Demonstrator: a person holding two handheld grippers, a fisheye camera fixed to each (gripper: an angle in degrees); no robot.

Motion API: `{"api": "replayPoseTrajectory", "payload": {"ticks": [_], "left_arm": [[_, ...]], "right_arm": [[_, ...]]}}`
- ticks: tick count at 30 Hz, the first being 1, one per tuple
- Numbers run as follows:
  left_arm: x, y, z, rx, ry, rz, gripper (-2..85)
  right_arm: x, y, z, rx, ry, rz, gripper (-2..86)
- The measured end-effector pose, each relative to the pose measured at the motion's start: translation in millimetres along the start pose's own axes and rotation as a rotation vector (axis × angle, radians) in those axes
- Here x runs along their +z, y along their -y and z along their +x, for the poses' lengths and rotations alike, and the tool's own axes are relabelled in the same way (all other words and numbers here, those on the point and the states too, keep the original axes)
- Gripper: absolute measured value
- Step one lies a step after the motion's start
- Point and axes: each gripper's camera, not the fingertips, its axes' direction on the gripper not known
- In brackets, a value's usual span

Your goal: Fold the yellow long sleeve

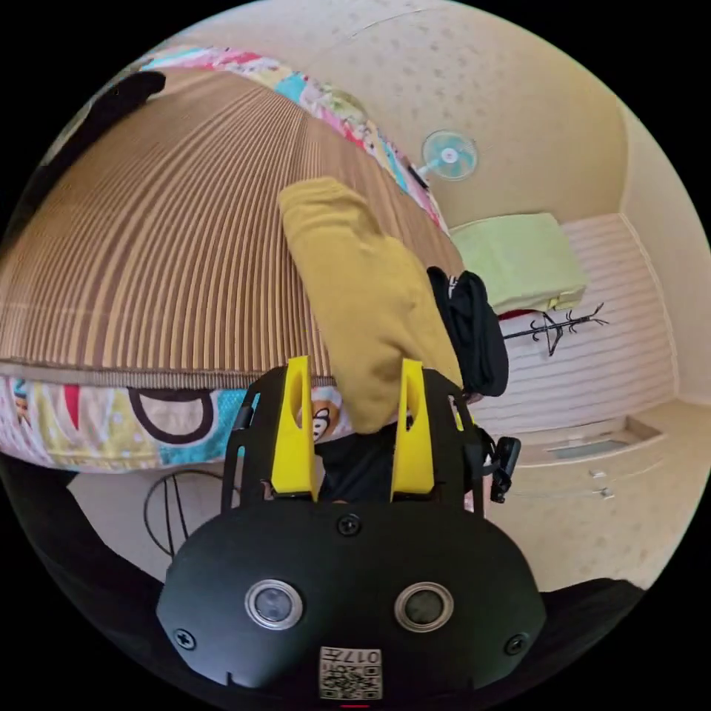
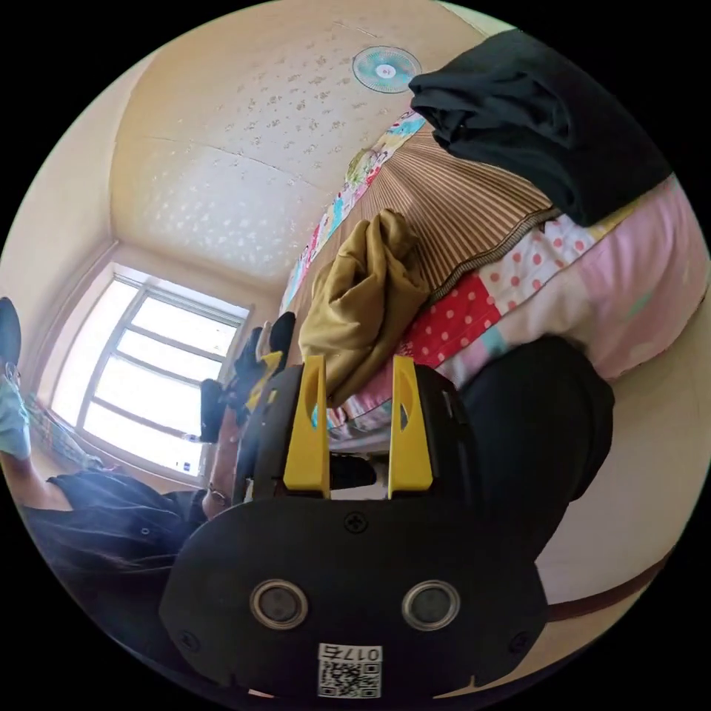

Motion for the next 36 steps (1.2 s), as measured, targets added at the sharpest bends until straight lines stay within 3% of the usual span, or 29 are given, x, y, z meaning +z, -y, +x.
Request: {"api": "replayPoseTrajectory", "payload": {"ticks": [4,9,13,16,20,22,24,28,32,36], "left_arm": [[7.0,1.5,-14.8,-0.055,-0.036,-0.004,12.4],[23.7,7.9,-16.2,-0.018,-0.189,-0.168,6.2],[12.9,-5.6,-1.7,0.121,-0.395,-0.177,4.6],[-2.8,-22.3,19.7,0.218,-0.494,-0.199,4.3],[-17.8,-69.6,74.1,0.485,-0.365,-0.263,4.1],[-31.3,-92.2,92.3,0.575,-0.271,-0.197,4.1],[-46.2,-106.7,107.7,0.644,-0.182,-0.117,4.1],[-61.2,-125.2,128.9,0.719,-0.159,-0.019,3.6],[-42.1,-137.2,130.6,0.715,-0.139,-0.079,5.1],[-25.8,-140.0,116.2,0.645,-0.172,-0.103,5.6]], "right_arm": [[-17.0,11.4,7.8,0.085,0.091,0.009,15.6],[-37.8,24.4,10.5,0.173,0.138,0.013,18.9],[-37.8,33.7,10.5,0.227,0.116,-0.011,21.5],[-34.3,38.0,10.1,0.274,0.229,-0.025,23.2],[-18.6,54.0,-2.1,0.242,0.533,0.022,21.5],[-12.1,70.4,-11.0,0.203,0.605,-0.001,17.4],[-16.1,97.9,-38.9,0.024,0.633,0.0,10.6],[-44.1,163.5,-99.7,-0.221,0.579,0.068,7.0],[-115.7,251.7,-178.6,-0.504,0.408,0.171,6.1],[-186.3,320.6,-144.3,-0.279,0.289,0.371,6.3]]}}
